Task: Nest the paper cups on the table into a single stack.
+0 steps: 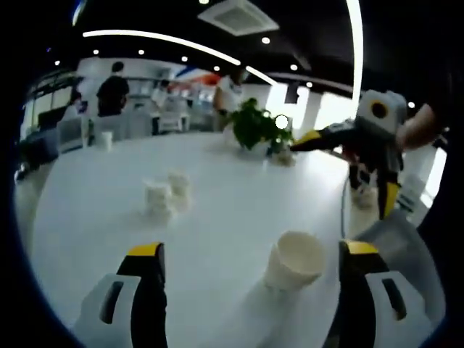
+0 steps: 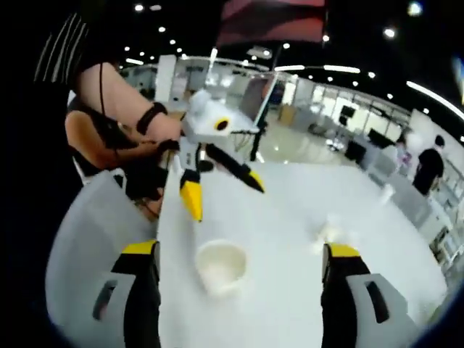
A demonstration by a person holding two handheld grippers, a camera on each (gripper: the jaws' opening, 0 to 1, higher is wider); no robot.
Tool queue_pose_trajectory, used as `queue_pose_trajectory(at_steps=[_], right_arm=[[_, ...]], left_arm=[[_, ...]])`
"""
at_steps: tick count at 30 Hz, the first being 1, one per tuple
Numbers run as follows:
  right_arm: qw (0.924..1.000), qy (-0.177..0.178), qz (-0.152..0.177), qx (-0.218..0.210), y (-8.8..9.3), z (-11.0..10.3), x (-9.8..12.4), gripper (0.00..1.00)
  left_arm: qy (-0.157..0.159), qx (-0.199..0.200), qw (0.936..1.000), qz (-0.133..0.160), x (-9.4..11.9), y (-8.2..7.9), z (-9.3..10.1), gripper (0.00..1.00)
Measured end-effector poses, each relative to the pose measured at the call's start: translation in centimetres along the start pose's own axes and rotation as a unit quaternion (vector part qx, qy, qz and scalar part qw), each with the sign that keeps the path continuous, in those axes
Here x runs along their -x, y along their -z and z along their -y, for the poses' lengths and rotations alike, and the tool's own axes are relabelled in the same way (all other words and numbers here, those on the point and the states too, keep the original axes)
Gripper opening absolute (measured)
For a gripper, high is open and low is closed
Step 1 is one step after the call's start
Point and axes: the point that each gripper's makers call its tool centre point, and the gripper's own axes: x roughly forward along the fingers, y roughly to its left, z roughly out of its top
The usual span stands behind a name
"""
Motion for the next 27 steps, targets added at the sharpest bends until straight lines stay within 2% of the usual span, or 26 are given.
queue_pose_trajectory(at_steps=[4, 12, 21, 27], right_arm=[[0.9989, 0.024, 0.032, -0.024, -0.4, 0.7, 0.5, 1.0], [0.9976, 0.044, 0.021, -0.048, 1.0, 1.3, 1.2, 1.0], [0.9947, 0.074, 0.026, -0.067, 2.4, 1.7, 2.3, 1.0], [0.9927, 0.079, 0.024, -0.088, 3.3, 2.0, 2.3, 0.99]], left_arm=[[-0.013, 0.005, 0.9999, 0.002, 0.1, -0.4, -0.7, 1.0], [-0.039, 0.006, 0.9991, 0.013, -0.4, -1.6, -2.5, 1.0], [-0.065, 0.004, 0.9978, 0.013, -1.4, -2.2, -5.2, 0.98], [-0.077, 0.015, 0.9968, 0.012, -1.9, -2.2, -6.8, 0.97]])
